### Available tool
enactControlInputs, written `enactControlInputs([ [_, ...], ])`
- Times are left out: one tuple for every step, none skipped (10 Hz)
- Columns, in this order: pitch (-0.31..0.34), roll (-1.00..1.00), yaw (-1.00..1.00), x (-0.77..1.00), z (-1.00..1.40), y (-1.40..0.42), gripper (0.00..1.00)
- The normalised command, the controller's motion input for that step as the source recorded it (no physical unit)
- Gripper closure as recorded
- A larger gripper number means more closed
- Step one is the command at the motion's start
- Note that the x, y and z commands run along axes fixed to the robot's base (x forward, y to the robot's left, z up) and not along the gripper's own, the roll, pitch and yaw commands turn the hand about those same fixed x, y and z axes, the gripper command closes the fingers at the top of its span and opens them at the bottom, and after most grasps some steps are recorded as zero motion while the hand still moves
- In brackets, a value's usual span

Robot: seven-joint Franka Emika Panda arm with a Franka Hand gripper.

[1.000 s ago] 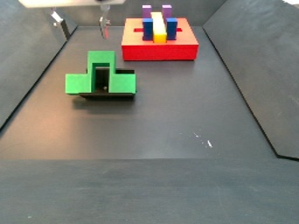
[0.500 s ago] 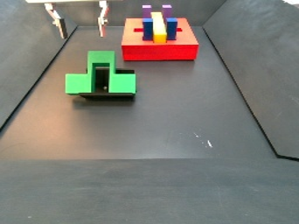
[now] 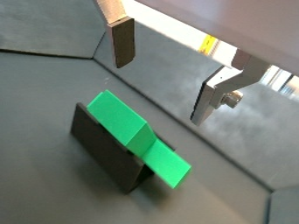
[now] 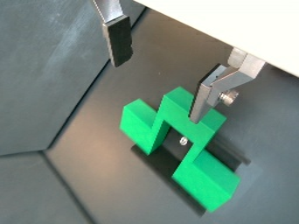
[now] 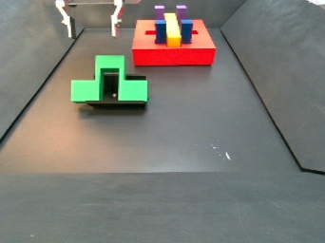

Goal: Pick up the green object. Move up. Place the green object on the fixture. Regrasp the green object. Move to above the board. Insert the green object.
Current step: Regrasp the green object.

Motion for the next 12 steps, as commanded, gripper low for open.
enactControlInputs([
  [0.109,0.92,0.12,-0.26,-0.31,-0.14,0.00],
  [0.103,0.73,0.15,-0.32,-0.39,-0.08,0.00],
  [0.160,0.74,0.16,-0.20,-0.41,-0.08,0.00],
  [0.114,0.57,0.14,0.00,-0.37,-0.08,0.00],
  [0.046,0.41,0.12,0.01,-0.31,-0.02,0.00],
  [0.023,0.31,0.12,0.00,-0.26,0.00,0.00],
  [0.011,0.23,0.13,0.03,-0.20,-0.02,0.00],
  [0.000,0.16,0.14,0.07,-0.14,-0.05,0.00],
  [0.000,0.14,0.14,0.10,-0.13,-0.05,0.00],
  [0.000,0.15,0.15,0.12,-0.15,-0.03,0.00],
  [0.000,0.17,0.15,0.08,-0.20,0.00,0.00],
  [0.000,0.15,0.15,0.06,-0.23,0.00,0.00],
])
